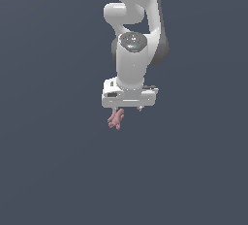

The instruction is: Pick up the object and move it to a goal position.

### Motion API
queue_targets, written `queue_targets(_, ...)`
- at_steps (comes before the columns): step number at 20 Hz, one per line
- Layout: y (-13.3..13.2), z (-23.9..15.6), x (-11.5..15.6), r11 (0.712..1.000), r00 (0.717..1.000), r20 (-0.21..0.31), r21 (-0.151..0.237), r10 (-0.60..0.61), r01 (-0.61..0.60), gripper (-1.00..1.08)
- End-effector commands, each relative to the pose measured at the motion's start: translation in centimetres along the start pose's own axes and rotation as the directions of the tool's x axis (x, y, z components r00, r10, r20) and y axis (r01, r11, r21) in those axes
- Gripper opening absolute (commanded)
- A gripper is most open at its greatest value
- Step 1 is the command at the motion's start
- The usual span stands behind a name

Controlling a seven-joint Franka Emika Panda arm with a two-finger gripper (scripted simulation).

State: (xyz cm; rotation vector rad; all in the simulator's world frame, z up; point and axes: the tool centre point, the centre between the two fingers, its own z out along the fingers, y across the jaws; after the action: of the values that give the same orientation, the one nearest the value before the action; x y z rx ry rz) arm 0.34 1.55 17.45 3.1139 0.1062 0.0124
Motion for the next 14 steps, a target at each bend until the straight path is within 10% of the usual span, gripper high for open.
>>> queue_targets(1,-0.2,-0.1,0.0,1.0,1.0,-0.002,-0.006,-0.011,0.011,1.0)
queue_targets(14,1.6,2.2,-1.1,0.994,0.994,0.003,0.008,0.111,-0.111,1.0)
